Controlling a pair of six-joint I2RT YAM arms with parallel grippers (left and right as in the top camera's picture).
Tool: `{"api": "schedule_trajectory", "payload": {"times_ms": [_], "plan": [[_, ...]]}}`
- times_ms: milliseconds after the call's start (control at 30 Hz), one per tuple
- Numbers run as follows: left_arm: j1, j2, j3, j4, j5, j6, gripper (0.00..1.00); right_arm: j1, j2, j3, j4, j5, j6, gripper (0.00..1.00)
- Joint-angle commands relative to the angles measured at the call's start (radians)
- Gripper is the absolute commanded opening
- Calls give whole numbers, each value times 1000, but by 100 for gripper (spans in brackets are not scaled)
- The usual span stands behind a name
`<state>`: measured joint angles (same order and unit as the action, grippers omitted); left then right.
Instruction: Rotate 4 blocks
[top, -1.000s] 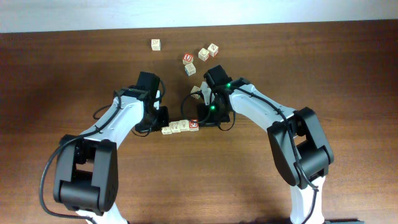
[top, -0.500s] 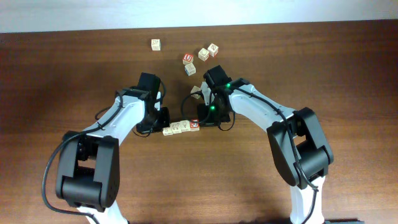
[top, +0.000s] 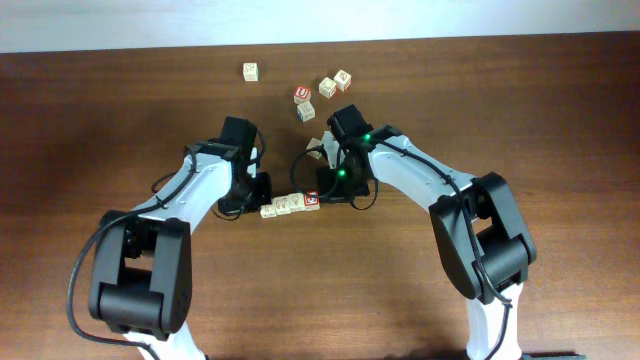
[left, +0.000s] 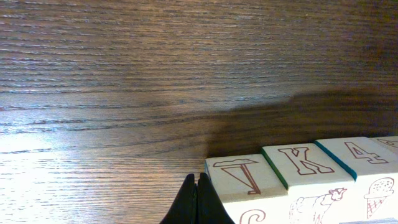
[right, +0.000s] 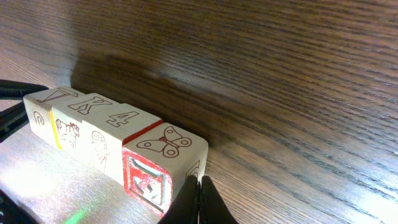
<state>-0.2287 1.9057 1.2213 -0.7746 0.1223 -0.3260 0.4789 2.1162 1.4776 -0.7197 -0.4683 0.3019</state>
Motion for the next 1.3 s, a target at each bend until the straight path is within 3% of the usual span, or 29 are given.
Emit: {"api": "schedule_trajectory", "payload": {"times_ms": [0, 733, 1267], "plan": [[-20, 11, 10, 14, 98, -7, 0, 55, -29, 0, 20, -126, -29, 5], [-20, 11, 10, 14, 98, -7, 0, 92, -53, 21, 17, -122, -31, 5], [-20, 11, 10, 14, 98, -7, 0, 140, -113, 24, 17, -16, 21, 5]]}}
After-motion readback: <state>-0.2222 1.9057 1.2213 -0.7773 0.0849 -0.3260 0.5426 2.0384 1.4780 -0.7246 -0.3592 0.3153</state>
